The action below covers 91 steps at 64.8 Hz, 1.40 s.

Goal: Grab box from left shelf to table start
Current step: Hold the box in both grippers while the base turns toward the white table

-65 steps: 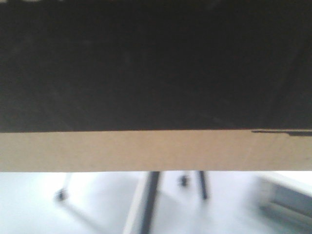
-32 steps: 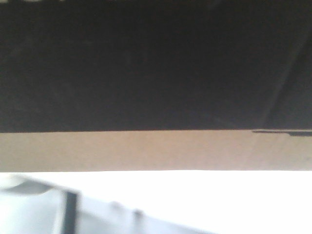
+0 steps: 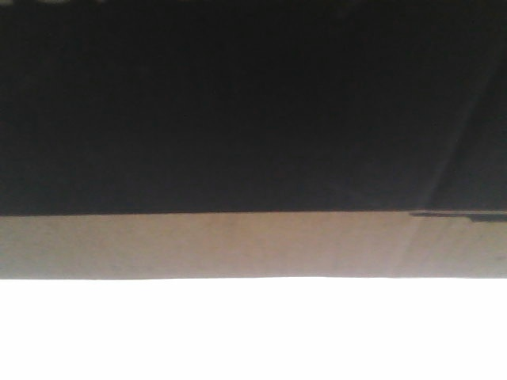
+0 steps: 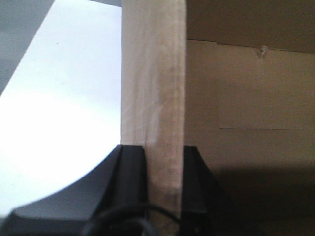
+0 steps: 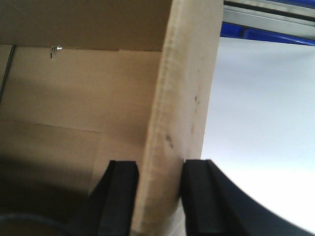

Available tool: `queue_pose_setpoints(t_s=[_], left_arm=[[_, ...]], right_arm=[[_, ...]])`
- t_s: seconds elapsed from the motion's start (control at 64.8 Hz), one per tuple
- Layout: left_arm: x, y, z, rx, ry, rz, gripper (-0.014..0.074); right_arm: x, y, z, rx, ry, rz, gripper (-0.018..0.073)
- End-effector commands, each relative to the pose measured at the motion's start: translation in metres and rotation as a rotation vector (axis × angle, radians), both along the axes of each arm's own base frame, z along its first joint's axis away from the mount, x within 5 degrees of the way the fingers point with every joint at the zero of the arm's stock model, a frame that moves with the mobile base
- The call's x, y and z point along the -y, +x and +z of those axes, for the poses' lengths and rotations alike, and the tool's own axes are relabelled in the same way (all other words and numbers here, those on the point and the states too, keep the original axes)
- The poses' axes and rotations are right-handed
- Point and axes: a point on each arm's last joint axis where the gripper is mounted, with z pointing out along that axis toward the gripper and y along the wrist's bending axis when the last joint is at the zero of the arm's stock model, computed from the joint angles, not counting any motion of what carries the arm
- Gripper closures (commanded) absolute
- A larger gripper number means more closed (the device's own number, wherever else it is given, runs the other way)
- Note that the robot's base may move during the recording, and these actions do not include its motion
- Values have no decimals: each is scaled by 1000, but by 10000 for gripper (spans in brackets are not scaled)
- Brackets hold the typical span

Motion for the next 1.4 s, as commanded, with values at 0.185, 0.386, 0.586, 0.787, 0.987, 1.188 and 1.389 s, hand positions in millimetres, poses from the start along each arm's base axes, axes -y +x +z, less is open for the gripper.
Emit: queue_pose_setpoints(t_s=[0.185, 0.386, 0.586, 0.787, 0.987, 1.188, 1.389], left_arm=[[3, -6, 28, 209, -160, -40, 700], [3, -6, 28, 209, -160, -40, 700], [3, -6, 28, 209, -160, -40, 700], [3, -6, 28, 209, -160, -40, 700], [3, -6, 28, 209, -160, -40, 700], [3, -6, 28, 209, -160, -40, 700], [3, -6, 28, 212, -158, -37, 700]], right_arm=[[8, 7, 14, 126, -49, -82, 504], [8, 7, 14, 126, -49, -82, 504], [8, 7, 14, 126, -49, -82, 504], [8, 7, 14, 126, -49, -82, 504], [8, 7, 14, 126, -49, -82, 504], [8, 7, 14, 126, -49, -82, 504], [8, 7, 14, 126, -49, -82, 504]])
